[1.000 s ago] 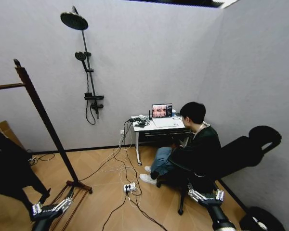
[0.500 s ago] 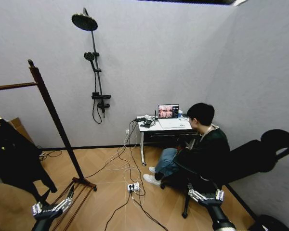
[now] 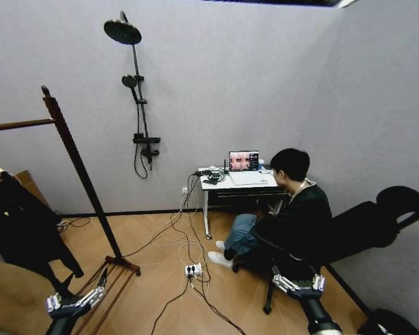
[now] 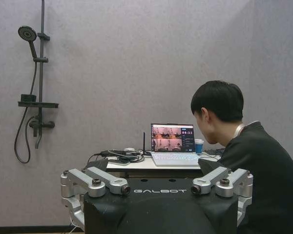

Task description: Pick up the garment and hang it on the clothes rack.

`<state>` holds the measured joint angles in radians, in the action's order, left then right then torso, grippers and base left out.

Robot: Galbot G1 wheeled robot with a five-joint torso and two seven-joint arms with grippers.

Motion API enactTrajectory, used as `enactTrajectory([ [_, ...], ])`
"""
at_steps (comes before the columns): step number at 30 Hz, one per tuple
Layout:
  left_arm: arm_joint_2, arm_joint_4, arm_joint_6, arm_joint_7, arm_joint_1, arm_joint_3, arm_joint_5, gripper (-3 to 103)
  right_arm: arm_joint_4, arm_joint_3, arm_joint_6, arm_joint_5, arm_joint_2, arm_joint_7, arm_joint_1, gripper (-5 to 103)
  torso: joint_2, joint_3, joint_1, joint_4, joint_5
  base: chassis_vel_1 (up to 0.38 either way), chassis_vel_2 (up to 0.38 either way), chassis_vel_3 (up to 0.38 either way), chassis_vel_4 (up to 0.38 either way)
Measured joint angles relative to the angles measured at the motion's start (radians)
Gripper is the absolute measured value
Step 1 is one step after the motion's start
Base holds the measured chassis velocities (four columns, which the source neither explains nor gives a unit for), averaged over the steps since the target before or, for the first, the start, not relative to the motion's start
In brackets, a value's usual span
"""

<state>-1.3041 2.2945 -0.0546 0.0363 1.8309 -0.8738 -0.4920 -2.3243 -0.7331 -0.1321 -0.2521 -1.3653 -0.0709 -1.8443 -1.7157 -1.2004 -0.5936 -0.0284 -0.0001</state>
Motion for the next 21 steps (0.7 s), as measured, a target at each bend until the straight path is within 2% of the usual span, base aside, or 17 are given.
enactTrajectory([
  [3, 0.000, 0.000, 0.000, 0.000, 0.000, 0.000, 0.000, 100, 0.000, 0.000, 0.000, 0.000, 0.000, 0.000, 0.000, 100, 0.000, 0.000, 0.000, 0.0004, -0.0001, 0.150, -0.147, -0.163, 0.167],
  [11, 0.000, 0.000, 0.000, 0.000, 0.000, 0.000, 0.000, 100, 0.000, 0.000, 0.000, 0.000, 0.000, 0.000, 0.000, 100, 0.000, 0.000, 0.000, -0.0002, 0.0007, 0.230, -0.244, -0.219, 0.224],
  [12, 0.000, 0.000, 0.000, 0.000, 0.000, 0.000, 0.000, 100, 0.000, 0.000, 0.000, 0.000, 0.000, 0.000, 0.000, 100, 0.000, 0.000, 0.000, 0.0001, -0.0010, 0.298, -0.302, -0.245, 0.283],
  [13, 0.000, 0.000, 0.000, 0.000, 0.000, 0.000, 0.000, 100, 0.000, 0.000, 0.000, 0.000, 0.000, 0.000, 0.000, 100, 0.000, 0.000, 0.001, 0.0001, 0.0002, 0.298, -0.293, -0.292, 0.283],
  [17, 0.000, 0.000, 0.000, 0.000, 0.000, 0.000, 0.000, 100, 0.000, 0.000, 0.000, 0.000, 0.000, 0.000, 0.000, 100, 0.000, 0.000, 0.000, -0.0002, 0.0008, 0.313, -0.304, -0.340, 0.303],
  [18, 0.000, 0.000, 0.000, 0.000, 0.000, 0.000, 0.000, 100, 0.000, 0.000, 0.000, 0.000, 0.000, 0.000, 0.000, 100, 0.000, 0.000, 0.001, 0.0000, -0.0012, 0.343, -0.359, -0.325, 0.355],
  [21, 0.000, 0.000, 0.000, 0.001, 0.000, 0.000, 0.000, 100, 0.000, 0.000, 0.000, 0.000, 0.000, 0.000, 0.000, 100, 0.000, 0.000, 0.000, -0.0002, 0.0011, 0.379, -0.364, -0.362, 0.348],
])
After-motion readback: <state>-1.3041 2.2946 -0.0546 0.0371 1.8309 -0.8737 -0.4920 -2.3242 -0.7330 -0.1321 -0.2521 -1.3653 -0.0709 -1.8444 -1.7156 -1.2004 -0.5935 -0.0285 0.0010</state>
